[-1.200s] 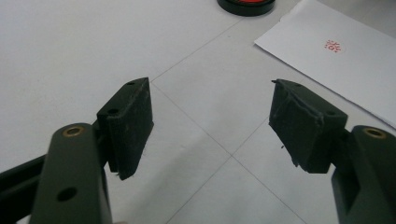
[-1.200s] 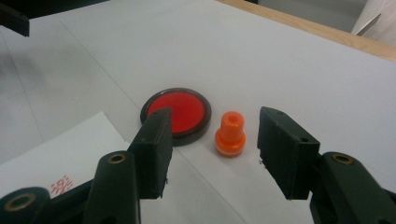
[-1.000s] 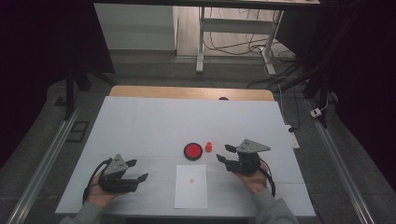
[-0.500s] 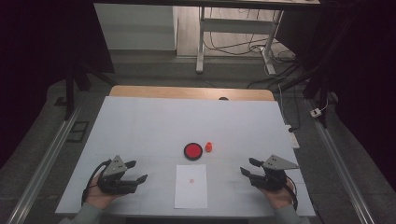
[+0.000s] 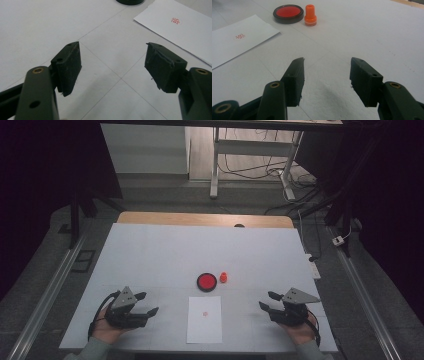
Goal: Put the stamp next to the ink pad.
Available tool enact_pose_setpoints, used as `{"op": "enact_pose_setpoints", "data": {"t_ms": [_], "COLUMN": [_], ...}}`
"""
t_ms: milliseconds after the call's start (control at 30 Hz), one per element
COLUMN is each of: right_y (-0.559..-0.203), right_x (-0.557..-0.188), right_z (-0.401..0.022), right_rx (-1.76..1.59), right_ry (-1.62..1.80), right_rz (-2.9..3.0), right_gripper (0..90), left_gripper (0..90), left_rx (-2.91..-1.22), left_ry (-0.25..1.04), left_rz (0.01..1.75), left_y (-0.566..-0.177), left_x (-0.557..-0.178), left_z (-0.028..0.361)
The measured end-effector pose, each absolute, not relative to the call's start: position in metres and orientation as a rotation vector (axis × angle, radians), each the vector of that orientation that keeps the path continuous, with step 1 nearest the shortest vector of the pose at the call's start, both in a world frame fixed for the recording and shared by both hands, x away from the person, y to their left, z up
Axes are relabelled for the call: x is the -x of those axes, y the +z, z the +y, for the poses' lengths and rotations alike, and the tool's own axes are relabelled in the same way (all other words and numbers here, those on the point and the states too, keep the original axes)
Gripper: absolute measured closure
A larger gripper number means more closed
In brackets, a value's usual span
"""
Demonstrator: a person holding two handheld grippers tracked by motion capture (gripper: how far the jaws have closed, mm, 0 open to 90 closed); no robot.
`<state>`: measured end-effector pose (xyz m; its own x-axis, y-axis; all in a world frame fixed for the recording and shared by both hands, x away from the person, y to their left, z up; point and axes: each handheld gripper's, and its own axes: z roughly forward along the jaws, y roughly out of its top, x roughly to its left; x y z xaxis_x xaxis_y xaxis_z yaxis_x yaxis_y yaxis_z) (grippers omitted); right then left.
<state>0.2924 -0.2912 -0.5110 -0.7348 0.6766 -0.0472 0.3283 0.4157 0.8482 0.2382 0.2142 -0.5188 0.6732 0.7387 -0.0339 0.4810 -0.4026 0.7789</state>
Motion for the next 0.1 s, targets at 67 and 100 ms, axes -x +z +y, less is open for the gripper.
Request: {"op": "enact_pose_setpoints", "data": {"t_ms": [67,100], "right_y": [-0.5106,-0.5101], "right_x": [-0.2926,-0.2927], "right_z": [-0.2913,-0.2918], "right_rx": [-0.858,-0.859], "right_ry": [1.253,1.248], "right_rz": [2.291,2.291], "right_gripper": [44.7,44.7], "left_gripper": [28.7,28.6], "left_rx": [-2.078,-2.078], "left_ry": [0.406,0.405], "left_rz": [0.940,0.940], "left_y": [-0.5188,-0.5189], "left_x": [-0.2384,-0.2385], "left_z": [0.2140,0.2141]}}
